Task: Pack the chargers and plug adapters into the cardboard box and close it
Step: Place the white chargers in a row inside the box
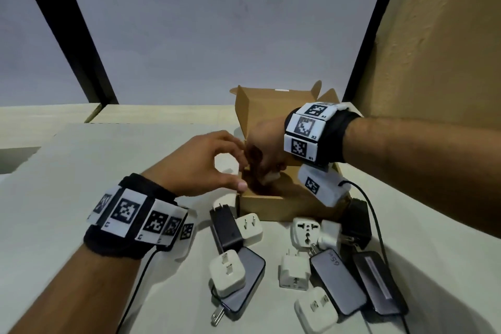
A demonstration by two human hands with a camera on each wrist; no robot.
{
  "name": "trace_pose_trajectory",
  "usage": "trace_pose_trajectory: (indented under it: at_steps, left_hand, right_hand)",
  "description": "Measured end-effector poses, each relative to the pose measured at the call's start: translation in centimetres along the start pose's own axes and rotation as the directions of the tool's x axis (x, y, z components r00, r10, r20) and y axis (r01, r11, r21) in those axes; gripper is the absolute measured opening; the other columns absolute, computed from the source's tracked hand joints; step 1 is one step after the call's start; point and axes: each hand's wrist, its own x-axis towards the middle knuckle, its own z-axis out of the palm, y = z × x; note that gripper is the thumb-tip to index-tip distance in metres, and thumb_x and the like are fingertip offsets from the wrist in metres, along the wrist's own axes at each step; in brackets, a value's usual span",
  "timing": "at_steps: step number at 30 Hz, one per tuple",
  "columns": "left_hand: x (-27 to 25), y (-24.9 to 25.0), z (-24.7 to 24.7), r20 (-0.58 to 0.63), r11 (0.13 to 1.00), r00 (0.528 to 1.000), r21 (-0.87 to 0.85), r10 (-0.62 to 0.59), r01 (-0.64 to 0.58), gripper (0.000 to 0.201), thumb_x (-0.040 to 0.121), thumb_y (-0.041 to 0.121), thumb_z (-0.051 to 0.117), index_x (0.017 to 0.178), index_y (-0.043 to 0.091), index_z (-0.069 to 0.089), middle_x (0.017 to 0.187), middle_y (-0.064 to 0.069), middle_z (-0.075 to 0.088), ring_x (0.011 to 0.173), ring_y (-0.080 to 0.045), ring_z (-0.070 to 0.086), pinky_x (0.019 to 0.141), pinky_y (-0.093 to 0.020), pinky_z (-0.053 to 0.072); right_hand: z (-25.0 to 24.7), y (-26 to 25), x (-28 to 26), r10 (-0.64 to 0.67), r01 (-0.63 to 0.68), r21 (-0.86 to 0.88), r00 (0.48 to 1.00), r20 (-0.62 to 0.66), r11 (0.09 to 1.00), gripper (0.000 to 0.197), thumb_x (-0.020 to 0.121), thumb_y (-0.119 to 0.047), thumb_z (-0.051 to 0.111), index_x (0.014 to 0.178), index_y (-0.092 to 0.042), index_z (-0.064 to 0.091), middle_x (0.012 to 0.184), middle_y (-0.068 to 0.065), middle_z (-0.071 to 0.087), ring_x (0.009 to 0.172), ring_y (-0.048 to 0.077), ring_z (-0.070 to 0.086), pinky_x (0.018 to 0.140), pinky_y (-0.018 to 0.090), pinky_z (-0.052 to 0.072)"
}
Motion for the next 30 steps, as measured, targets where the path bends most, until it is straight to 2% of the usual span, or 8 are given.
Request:
trace_pose_trajectory:
  at_steps: [2, 5, 9, 12, 16, 19, 24, 30]
  left_hand:
    - [0.2, 0.2, 0.1, 0.061, 1.000, 0.998, -0.005, 0.001, -0.001, 0.029, 0.063, 0.046, 0.079, 0.087, 0.030, 0.074, 0.118, 0.024, 0.057, 0.104, 0.006, 0.050, 0.086, -0.010, 0.035]
    - [0.4, 0.5, 0.0, 0.134, 0.999, 0.991, -0.033, -0.029, 0.033, 0.027, 0.064, 0.045, 0.078, 0.086, 0.030, 0.075, 0.115, 0.023, 0.062, 0.103, 0.005, 0.055, 0.091, -0.022, 0.041]
    - [0.8, 0.7, -0.2, 0.146, 0.999, 0.988, 0.012, -0.048, 0.047, 0.031, 0.061, 0.047, 0.080, 0.087, 0.033, 0.074, 0.112, 0.023, 0.064, 0.105, 0.002, 0.055, 0.096, -0.030, 0.043]
    - [1.1, 0.9, -0.2, 0.144, 0.996, 0.988, 0.079, -0.051, 0.040, 0.052, 0.059, 0.051, 0.080, 0.107, 0.036, 0.069, 0.128, 0.023, 0.054, 0.117, -0.001, 0.048, 0.098, -0.026, 0.037]
    - [1.3, 0.8, -0.1, 0.158, 0.986, 0.979, 0.123, -0.127, 0.108, 0.085, 0.057, 0.055, 0.078, 0.134, 0.034, 0.050, 0.147, 0.021, 0.035, 0.133, -0.010, 0.038, 0.106, -0.032, 0.031]
    - [1.3, 0.6, 0.0, 0.177, 0.984, 0.971, 0.106, -0.159, 0.141, 0.089, 0.058, 0.054, 0.078, 0.138, 0.032, 0.046, 0.146, 0.022, 0.036, 0.133, -0.012, 0.041, 0.109, -0.036, 0.031]
    - [1.0, 0.0, 0.0, 0.175, 0.984, 0.972, 0.110, -0.155, 0.137, 0.088, 0.057, 0.061, 0.076, 0.136, 0.040, 0.045, 0.134, 0.040, 0.032, 0.132, -0.009, 0.042, 0.101, -0.030, 0.032]
    - [1.0, 0.3, -0.1, 0.154, 0.981, 0.974, 0.128, -0.166, 0.147, 0.091, 0.056, 0.059, 0.077, 0.138, 0.037, 0.043, 0.140, 0.029, 0.039, 0.130, -0.010, 0.044, 0.100, -0.028, 0.034]
  right_hand:
    - [0.3, 0.0, 0.0, 0.012, -0.012, -0.014, 1.000, 0.009, 1.000, 0.030, 0.087, -0.032, 0.065, 0.112, -0.014, 0.068, 0.074, -0.006, 0.058, 0.059, 0.011, 0.053, 0.052, 0.018, 0.039]
    - [1.0, 0.3, 0.2, 0.087, -0.089, 0.029, 0.995, 0.054, 0.996, 0.034, 0.091, -0.034, 0.061, 0.115, -0.010, 0.066, 0.096, 0.004, 0.069, 0.072, 0.015, 0.056, 0.066, 0.022, 0.044]
    - [0.8, 0.8, -0.2, 0.106, -0.106, 0.010, 0.994, -0.020, 0.994, 0.046, 0.094, -0.046, 0.050, 0.109, -0.008, 0.071, 0.099, 0.007, 0.073, 0.075, 0.016, 0.059, 0.060, 0.023, 0.044]
    - [0.1, 1.6, -1.2, 0.100, -0.096, 0.056, 0.992, -0.082, 0.994, 0.039, 0.095, -0.042, 0.051, 0.114, -0.014, 0.069, 0.104, 0.001, 0.071, 0.092, 0.017, 0.064, 0.083, 0.029, 0.051]
    - [-0.3, 2.8, -3.4, 0.048, -0.041, 0.127, 0.998, -0.050, 0.991, 0.023, 0.094, -0.027, 0.057, 0.112, -0.023, 0.070, 0.105, -0.008, 0.069, 0.095, 0.011, 0.061, 0.087, 0.025, 0.047]
    - [1.2, 2.7, -4.2, -0.017, 0.011, 0.107, 0.999, 0.049, 0.994, 0.030, 0.096, -0.021, 0.054, 0.124, -0.028, 0.063, 0.113, -0.011, 0.066, 0.097, 0.007, 0.056, 0.088, 0.022, 0.042]
    - [2.7, 2.3, -3.8, -0.029, 0.026, 0.046, 0.997, 0.067, 0.999, 0.050, 0.095, -0.014, 0.052, 0.141, -0.033, 0.045, 0.135, -0.006, 0.055, 0.118, 0.014, 0.052, 0.090, 0.023, 0.038]
    - [2.6, 1.5, -3.1, -0.032, 0.033, -0.006, 0.993, 0.110, 0.999, 0.057, 0.095, -0.012, 0.051, 0.147, -0.030, 0.035, 0.139, -0.004, 0.052, 0.122, 0.019, 0.051, 0.098, 0.028, 0.042]
